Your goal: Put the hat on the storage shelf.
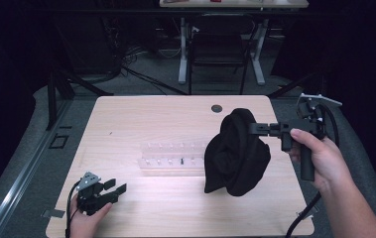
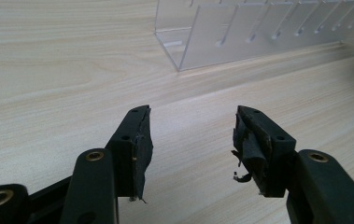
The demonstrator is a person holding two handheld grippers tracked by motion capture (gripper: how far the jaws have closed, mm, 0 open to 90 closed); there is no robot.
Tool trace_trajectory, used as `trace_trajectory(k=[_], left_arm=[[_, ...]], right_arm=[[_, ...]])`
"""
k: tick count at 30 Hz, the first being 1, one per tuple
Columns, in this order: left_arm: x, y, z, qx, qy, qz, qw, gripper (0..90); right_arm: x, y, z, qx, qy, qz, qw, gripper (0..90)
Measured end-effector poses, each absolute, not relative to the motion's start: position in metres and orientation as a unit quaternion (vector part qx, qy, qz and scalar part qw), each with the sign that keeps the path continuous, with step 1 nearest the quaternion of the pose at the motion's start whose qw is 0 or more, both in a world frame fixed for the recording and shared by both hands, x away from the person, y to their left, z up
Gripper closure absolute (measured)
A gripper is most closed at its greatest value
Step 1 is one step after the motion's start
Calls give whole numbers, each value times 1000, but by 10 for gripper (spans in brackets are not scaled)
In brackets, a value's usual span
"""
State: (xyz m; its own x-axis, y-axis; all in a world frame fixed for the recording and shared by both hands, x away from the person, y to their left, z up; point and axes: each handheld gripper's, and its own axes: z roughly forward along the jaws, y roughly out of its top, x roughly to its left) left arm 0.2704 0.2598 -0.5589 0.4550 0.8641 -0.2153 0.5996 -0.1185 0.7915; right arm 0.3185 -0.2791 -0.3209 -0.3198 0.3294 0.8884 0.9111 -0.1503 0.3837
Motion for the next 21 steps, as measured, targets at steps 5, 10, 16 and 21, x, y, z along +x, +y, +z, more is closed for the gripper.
trace_trajectory(k=[5,10,16,21], left_arm=[[271,259,-559,731,499,152,441,450],[271,259,-559,732,497,152,441,449],[271,258,-559,733,494,153,441,449],[272,257,-559,735,491,151,442,449]], right_arm=[[327,-272,-317,-520,-597,-554,257,882],[337,-263,-313,-521,-599,-554,251,882],[350,-248,-314,-522,-602,-551,248,882],[362,-234,-314,-524,-602,-549,246,882]])
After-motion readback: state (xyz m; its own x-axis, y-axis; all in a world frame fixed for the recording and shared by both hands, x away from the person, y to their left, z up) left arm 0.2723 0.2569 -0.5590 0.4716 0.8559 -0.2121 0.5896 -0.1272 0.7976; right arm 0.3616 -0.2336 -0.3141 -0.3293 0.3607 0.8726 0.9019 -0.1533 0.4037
